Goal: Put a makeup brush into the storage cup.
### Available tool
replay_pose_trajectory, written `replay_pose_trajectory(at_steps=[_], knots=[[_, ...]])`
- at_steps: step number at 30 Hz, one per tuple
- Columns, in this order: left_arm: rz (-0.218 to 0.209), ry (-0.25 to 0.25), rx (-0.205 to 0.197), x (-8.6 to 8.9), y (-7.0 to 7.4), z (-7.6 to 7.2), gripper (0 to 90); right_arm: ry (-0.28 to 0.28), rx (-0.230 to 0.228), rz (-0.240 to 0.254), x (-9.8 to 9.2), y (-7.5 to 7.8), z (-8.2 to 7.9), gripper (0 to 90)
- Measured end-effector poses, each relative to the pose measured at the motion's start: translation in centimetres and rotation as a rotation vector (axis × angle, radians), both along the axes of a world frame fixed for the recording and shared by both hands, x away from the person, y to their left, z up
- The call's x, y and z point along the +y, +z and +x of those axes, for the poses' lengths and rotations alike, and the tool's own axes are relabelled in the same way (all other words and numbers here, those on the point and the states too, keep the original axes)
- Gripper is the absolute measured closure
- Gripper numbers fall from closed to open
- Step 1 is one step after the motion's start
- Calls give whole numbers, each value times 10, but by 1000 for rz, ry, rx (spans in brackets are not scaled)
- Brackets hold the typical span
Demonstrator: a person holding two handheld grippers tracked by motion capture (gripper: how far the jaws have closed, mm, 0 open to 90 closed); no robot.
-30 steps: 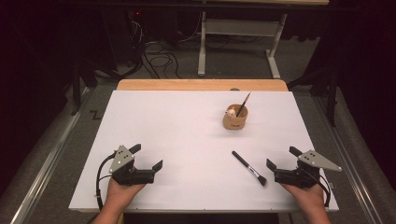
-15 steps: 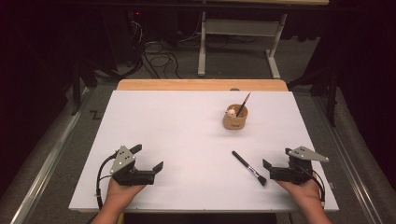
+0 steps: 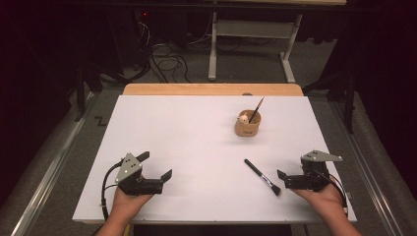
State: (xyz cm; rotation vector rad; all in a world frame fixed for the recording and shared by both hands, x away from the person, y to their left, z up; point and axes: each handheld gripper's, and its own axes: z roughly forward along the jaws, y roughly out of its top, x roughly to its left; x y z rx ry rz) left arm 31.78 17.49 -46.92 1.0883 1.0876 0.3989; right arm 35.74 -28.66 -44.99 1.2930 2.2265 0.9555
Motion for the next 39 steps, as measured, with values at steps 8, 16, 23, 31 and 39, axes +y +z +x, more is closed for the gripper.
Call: replay_pose_trajectory(at_steps=[8,16,23,31,39], knots=[[-6,-13,3,-3,0,2,9,19,75,-55,8,3,6,47],[-6,-23,-1,-2,1,-1,8,16,164,-106,10,7,6,83],[-17,-20,0,-1,3,-3,8,29,219,-139,8,12,4,117],[-2,-27,6,-6,1,-3,7,67,263,-180,9,22,5,187],[-1,-32,13,-5,0,-2,6,114,321,-209,20,23,5,236]])
